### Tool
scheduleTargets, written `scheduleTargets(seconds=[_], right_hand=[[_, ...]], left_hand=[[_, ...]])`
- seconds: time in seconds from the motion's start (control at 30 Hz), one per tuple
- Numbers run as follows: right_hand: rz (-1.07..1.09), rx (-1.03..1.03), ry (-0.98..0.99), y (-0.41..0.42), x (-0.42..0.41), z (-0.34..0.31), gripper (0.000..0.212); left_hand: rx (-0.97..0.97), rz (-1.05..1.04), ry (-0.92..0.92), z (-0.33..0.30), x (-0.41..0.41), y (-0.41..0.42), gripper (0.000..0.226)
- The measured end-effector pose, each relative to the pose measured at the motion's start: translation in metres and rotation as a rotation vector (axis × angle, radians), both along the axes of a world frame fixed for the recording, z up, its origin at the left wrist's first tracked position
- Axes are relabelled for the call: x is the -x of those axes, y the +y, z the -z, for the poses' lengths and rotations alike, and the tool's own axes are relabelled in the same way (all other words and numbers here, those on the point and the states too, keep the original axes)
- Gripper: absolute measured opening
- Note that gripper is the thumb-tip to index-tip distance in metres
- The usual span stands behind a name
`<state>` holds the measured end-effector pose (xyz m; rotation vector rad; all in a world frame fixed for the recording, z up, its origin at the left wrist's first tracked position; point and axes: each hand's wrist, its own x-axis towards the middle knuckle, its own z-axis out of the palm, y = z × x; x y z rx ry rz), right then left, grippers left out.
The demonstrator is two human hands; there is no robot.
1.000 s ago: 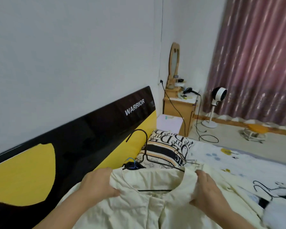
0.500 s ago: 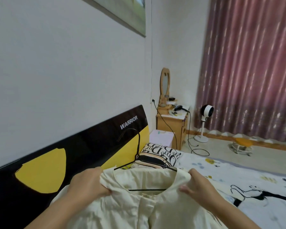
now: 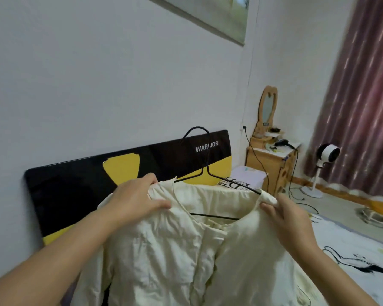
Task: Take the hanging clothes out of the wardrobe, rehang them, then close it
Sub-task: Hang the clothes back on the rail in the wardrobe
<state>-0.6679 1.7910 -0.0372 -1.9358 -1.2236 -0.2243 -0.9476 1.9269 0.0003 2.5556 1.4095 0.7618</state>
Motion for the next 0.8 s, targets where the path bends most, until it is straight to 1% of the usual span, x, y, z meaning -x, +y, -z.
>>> scheduleTargets(seconds=[0.07, 0.23, 0.43, 0.63, 0.7, 0.8], right_hand=[[-0.02, -0.04, -0.02, -0.017, 0.01, -0.007, 0.042], [-0.109, -0.08, -0.068, -0.05, 0.035, -0.024, 0.034], [-0.179, -0.119, -0.077, -0.09, 0.066, -0.04, 0.035], [-0.264, -0.147, -0.07, -0.144, 0.104, -0.041, 0.036], [-0.317, -0.142, -0.066, -0.161, 0.121, -0.039, 0.038], [-0.395, -0.107, -0.097, -0.181, 0.143, -0.034, 0.032]], left_hand=[[0.015, 0.022, -0.087, 0.0, 0.019, -0.024, 0.027], [0.007, 0.007, -0.167, -0.007, 0.059, -0.075, 0.036], [-0.057, -0.083, -0.237, -0.018, 0.093, -0.139, 0.04], [-0.134, -0.184, -0.278, -0.02, 0.137, -0.214, 0.037], [-0.148, -0.219, -0.282, -0.014, 0.157, -0.24, 0.041], [-0.149, -0.286, -0.321, -0.004, 0.185, -0.279, 0.038]])
